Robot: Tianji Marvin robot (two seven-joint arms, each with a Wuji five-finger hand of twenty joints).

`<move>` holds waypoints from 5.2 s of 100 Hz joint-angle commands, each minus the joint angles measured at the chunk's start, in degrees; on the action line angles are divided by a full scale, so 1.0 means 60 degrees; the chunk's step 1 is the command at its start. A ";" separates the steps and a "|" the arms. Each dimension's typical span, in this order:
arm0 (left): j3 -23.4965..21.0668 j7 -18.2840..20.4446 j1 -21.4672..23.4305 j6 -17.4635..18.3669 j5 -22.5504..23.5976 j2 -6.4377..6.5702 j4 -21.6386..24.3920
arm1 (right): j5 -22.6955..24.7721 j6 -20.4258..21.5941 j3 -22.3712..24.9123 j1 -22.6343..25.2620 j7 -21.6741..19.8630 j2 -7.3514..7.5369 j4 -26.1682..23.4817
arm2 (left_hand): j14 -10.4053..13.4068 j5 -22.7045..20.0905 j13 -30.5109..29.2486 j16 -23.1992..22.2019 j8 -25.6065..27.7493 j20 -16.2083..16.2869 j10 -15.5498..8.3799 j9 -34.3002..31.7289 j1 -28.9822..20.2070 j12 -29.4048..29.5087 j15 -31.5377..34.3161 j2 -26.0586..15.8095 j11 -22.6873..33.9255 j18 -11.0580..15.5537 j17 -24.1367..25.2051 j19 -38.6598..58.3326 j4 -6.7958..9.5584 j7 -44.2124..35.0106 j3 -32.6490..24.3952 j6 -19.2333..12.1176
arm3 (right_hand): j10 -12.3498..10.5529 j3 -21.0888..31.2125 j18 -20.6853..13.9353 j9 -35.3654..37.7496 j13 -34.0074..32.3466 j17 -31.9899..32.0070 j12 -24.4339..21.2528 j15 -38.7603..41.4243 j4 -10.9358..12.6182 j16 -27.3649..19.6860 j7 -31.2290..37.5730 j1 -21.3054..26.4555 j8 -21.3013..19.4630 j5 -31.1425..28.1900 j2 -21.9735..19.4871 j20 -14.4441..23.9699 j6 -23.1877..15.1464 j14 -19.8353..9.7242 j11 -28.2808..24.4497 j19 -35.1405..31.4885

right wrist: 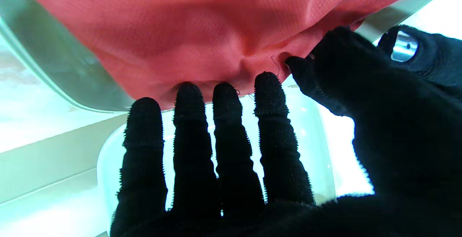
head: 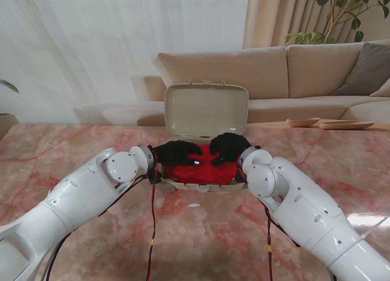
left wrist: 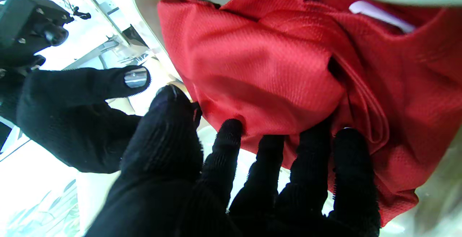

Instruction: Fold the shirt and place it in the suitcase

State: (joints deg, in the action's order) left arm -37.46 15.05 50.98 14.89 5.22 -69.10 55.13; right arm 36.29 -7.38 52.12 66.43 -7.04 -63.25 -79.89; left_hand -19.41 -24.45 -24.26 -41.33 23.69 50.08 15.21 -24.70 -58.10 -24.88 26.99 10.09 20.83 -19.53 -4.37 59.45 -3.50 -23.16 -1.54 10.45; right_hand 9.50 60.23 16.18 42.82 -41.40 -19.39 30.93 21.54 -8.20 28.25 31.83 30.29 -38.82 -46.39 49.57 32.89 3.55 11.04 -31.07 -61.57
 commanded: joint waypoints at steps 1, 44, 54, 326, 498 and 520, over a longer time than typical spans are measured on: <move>0.0057 0.0069 -0.0012 0.0050 0.0092 -0.0074 -0.0004 | -0.0059 -0.0017 -0.0001 0.0082 -0.0176 0.0019 0.0099 | -0.0145 0.0016 -0.0146 0.0088 0.0034 -0.0121 -0.0036 -0.0380 -0.0424 0.0004 -0.0079 -0.0473 0.0009 -0.0111 0.0090 -0.0168 0.0230 0.0125 0.0405 -0.0244 | 0.0072 -0.0121 0.0118 0.0095 0.0302 0.0180 -0.0060 -0.0093 0.0452 -0.0152 -0.0101 -0.0363 -0.0109 0.0001 -0.0062 -0.0145 -0.0147 0.0108 0.0091 -0.0171; -0.1287 -0.0223 0.0813 -0.0872 0.1249 0.0473 0.1797 | 0.0115 -0.0166 0.0243 0.0255 -0.0096 0.0033 -0.0136 | -0.0076 -0.0063 -0.0136 0.0135 0.0044 -0.0217 0.0001 -0.0428 -0.0446 0.0027 -0.0098 -0.0468 -0.0014 -0.0048 0.0052 -0.0249 0.0227 0.0114 0.0416 -0.0237 | 0.0120 -0.0386 0.0079 -0.0023 0.0372 0.0217 -0.0046 -0.0089 0.0555 -0.0138 -0.0170 -0.0505 -0.0088 0.0125 -0.0582 -0.0113 -0.0091 0.0096 0.0114 -0.0144; -0.1841 -0.0176 0.1226 -0.1277 0.1552 0.0641 0.2434 | 0.0243 -0.0271 0.0409 0.0370 -0.0070 0.0047 -0.0289 | -0.0062 -0.0082 -0.0130 0.0137 0.0039 -0.0229 0.0001 -0.0412 -0.0409 0.0032 -0.0098 -0.0500 -0.0028 -0.0046 0.0052 -0.0250 0.0221 0.0124 0.0429 -0.0258 | 0.0138 -0.0430 0.0080 -0.0097 0.0343 0.0218 -0.0061 -0.0072 0.0574 -0.0130 -0.0203 -0.0546 -0.0079 0.0176 -0.0626 -0.0098 -0.0082 0.0106 0.0155 -0.0149; -0.3268 0.1507 0.3117 -0.3390 0.1138 0.1206 0.3308 | -0.0361 -0.1077 0.1895 0.1858 -0.0906 0.0275 -0.0071 | -0.0506 -0.0809 -0.0228 -0.0167 -0.0511 -0.0078 0.0340 -0.0587 0.0086 0.0016 0.0158 -0.1380 -0.0309 -0.0249 0.0138 0.0001 0.0168 0.1919 0.0564 0.0824 | 0.0826 -0.2623 0.0056 -0.1079 0.0130 0.0261 -0.0154 0.1374 0.0879 0.0580 -0.1129 -0.1431 -0.0178 0.0544 -0.3242 0.0479 0.0490 0.0458 0.0210 -0.1000; -0.5340 0.2027 0.6313 -0.2928 0.2301 0.1691 0.5848 | -0.0591 0.0279 0.3429 0.5458 -0.2638 0.0720 -0.3470 | -0.0452 -0.0699 -0.0265 -0.0143 -0.0514 -0.0097 0.0293 -0.0740 0.0062 -0.0030 0.0138 -0.1463 -0.0244 -0.0236 0.0134 -0.0007 0.0174 0.1787 0.0571 0.0695 | 0.0805 -0.3269 -0.0015 -0.0996 0.0151 0.0309 -0.0245 0.1061 0.0969 0.0515 -0.1383 -0.1229 -0.0065 0.0870 -0.3821 0.0439 0.0557 0.0463 0.0590 -0.0854; -0.5567 0.2107 0.6477 -0.3092 0.2427 0.1715 0.6055 | -0.0507 0.0113 0.3641 0.5553 -0.2738 0.0732 -0.3564 | -0.0429 -0.0562 -0.0242 -0.0136 -0.0527 -0.0108 0.0278 -0.0738 0.0066 -0.0035 0.0124 -0.1428 -0.0241 -0.0218 0.0135 -0.0021 0.0174 0.1836 0.0577 0.0659 | 0.0827 -0.3397 -0.0018 -0.1017 0.0167 0.0323 -0.0192 0.1088 0.0980 0.0556 -0.1375 -0.1205 -0.0082 0.0874 -0.3861 0.0448 0.0612 0.0481 0.0560 -0.0826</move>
State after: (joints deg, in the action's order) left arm -71.32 26.77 88.55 -3.43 19.61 -58.42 90.88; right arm 33.50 -6.31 74.24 98.47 -21.98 -58.42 -101.19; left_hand -18.75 -27.69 -24.36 -42.88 19.73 49.41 21.56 -27.47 -58.65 -24.88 28.36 4.19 19.06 -19.64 -4.28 58.69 -3.43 -8.94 -0.29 27.73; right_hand 14.57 41.04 16.25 35.51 -40.92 -18.08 30.84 28.37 -4.61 30.46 25.82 21.83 -39.01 -43.04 27.30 34.32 20.82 13.55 -27.50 -65.37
